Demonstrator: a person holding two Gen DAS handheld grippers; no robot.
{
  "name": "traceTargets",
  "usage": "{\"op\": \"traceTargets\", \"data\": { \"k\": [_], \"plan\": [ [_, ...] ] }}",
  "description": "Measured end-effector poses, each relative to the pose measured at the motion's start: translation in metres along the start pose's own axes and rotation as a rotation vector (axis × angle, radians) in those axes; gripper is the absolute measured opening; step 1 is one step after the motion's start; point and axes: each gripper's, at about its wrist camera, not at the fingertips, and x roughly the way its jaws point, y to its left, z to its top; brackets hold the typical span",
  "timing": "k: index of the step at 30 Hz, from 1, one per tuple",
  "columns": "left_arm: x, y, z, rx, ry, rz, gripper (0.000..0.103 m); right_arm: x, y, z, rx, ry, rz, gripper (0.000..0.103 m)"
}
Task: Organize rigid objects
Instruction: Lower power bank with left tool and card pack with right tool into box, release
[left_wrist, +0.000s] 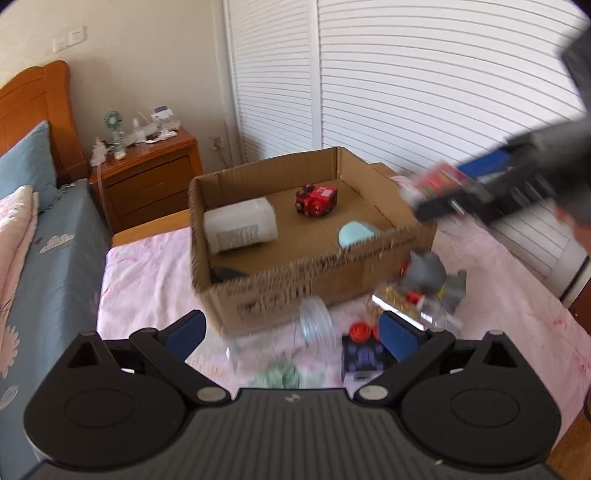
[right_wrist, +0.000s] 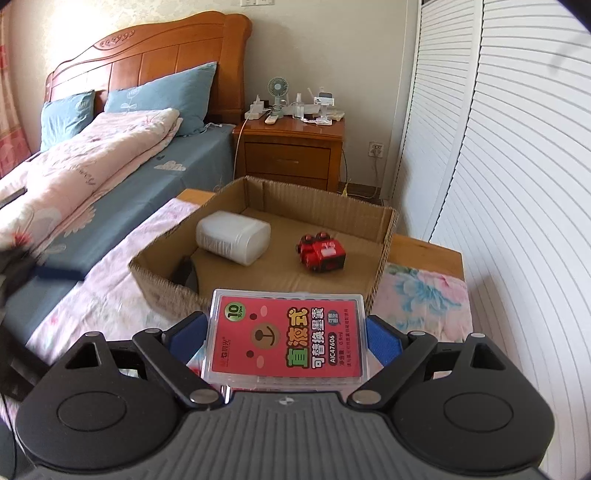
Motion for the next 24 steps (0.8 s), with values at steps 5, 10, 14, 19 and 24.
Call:
{"op": "traceTargets", "data": {
  "k": [5, 10, 14, 19, 24],
  "plan": [
    [-0.019, 0.006, -0.024, -0.069, -0.006, 0.014, 0.100, 0.027, 0.003, 0.027, 0.003, 0.015, 0.001, 0.094],
    [-0.032, 0.016, -0.042, -0.136, -0.019, 0.048, 0.100, 0.062, 0.010, 0.050, -0.011, 0.050, -0.021, 0.094],
    [-0.040, 0.024, -0.053, -0.187, -0.029, 0.045, 0.102, 0.088, 0.014, 0.061, -0.013, 0.073, -0.048, 0.094],
    [-0.044, 0.031, -0.058, -0.208, -0.035, 0.071, 0.102, 0.109, 0.016, 0.066, 0.006, 0.073, -0.091, 0.103],
    [-0.044, 0.033, -0.060, -0.208, -0.038, 0.071, 0.102, 0.100, 0.014, 0.060, 0.039, 0.073, -0.083, 0.103]
  ]
}}
